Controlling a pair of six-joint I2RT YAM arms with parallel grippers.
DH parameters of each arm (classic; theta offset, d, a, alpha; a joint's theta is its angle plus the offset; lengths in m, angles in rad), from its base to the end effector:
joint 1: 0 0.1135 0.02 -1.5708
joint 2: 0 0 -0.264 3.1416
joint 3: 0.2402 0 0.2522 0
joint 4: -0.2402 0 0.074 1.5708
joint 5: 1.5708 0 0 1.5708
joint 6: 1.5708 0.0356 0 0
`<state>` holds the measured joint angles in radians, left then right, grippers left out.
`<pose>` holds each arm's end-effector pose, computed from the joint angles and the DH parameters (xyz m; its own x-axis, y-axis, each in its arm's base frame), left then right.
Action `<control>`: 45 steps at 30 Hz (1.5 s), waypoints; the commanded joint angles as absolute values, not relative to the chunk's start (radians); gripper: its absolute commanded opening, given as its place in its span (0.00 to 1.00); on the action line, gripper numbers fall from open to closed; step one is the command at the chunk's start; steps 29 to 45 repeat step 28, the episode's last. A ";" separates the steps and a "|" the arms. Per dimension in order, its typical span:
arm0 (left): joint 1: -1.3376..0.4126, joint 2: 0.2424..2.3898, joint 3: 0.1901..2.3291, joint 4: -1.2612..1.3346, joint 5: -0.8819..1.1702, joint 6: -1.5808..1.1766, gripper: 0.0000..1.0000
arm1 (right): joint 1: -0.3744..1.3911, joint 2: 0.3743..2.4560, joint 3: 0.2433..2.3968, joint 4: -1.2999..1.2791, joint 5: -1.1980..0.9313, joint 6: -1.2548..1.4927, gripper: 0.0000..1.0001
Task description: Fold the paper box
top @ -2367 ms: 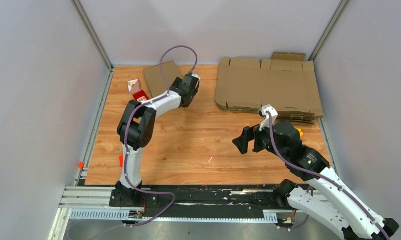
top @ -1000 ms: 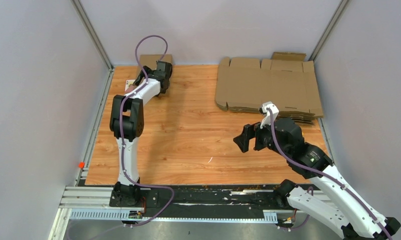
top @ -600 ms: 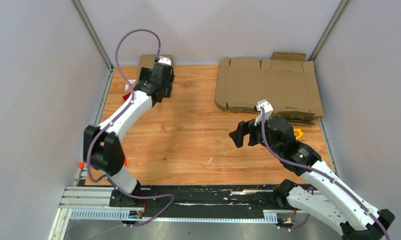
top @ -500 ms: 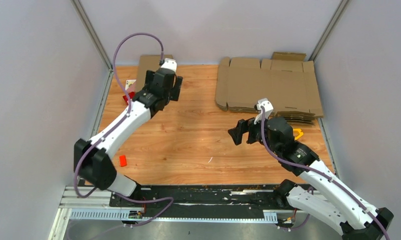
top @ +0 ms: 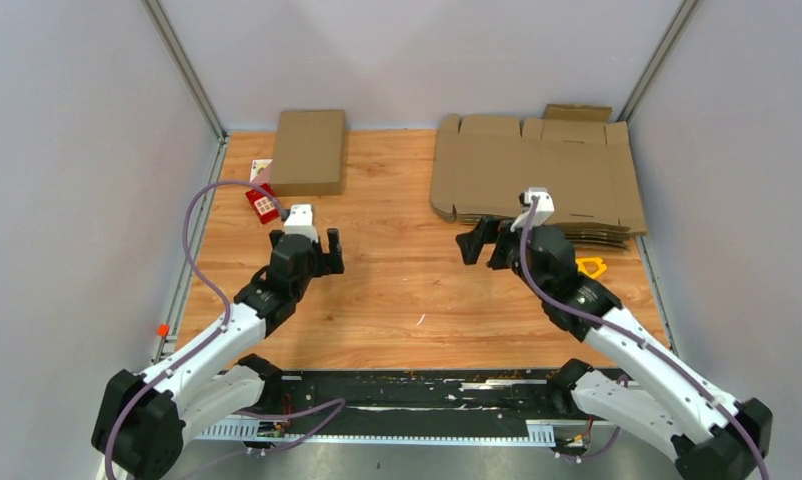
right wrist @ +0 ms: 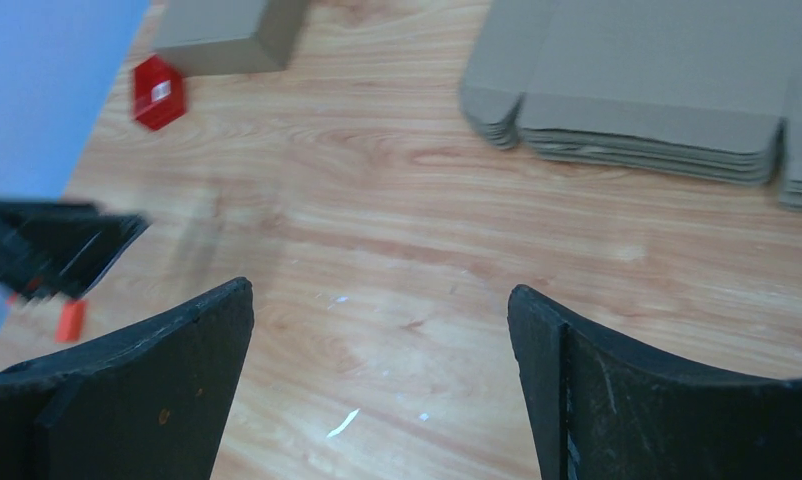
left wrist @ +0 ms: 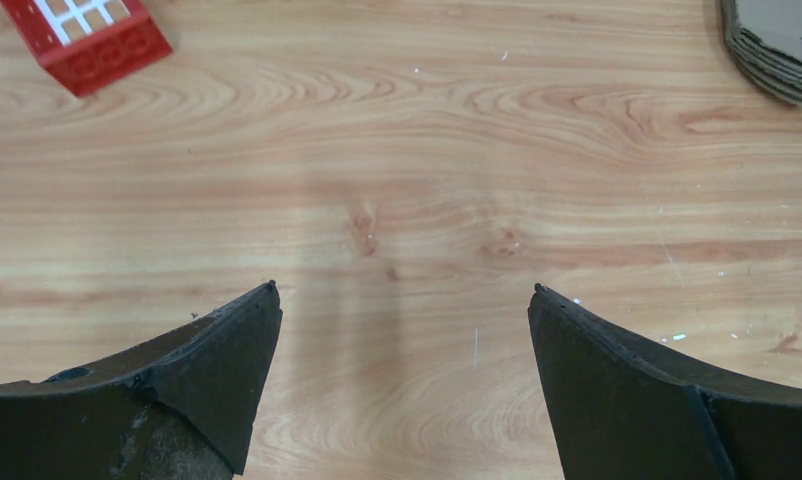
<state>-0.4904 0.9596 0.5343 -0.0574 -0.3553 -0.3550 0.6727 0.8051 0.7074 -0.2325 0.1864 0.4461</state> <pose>0.1924 -0.0887 0.2334 -0.4429 -0.1329 -0.8866 0.0169 0.9875 -0.1565 0.1525 0.1131 0.3043 -0.4338 0.1965 -0.8793 -0.3193 0.8791 0.3539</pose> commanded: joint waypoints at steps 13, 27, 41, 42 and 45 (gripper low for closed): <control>-0.480 0.822 0.299 0.246 -0.479 -0.443 1.00 | 0.040 1.164 0.624 -0.125 0.051 0.626 1.00; -0.480 0.696 0.254 0.250 -0.472 -0.453 1.00 | 0.039 1.111 0.533 0.032 -0.120 0.531 0.99; -0.480 0.690 0.252 0.249 -0.473 -0.456 1.00 | 0.040 1.103 0.525 0.039 -0.118 0.533 1.00; -0.480 0.690 0.252 0.249 -0.473 -0.456 1.00 | 0.040 1.103 0.525 0.039 -0.118 0.533 1.00; -0.480 0.690 0.252 0.249 -0.473 -0.456 1.00 | 0.040 1.103 0.525 0.039 -0.118 0.533 1.00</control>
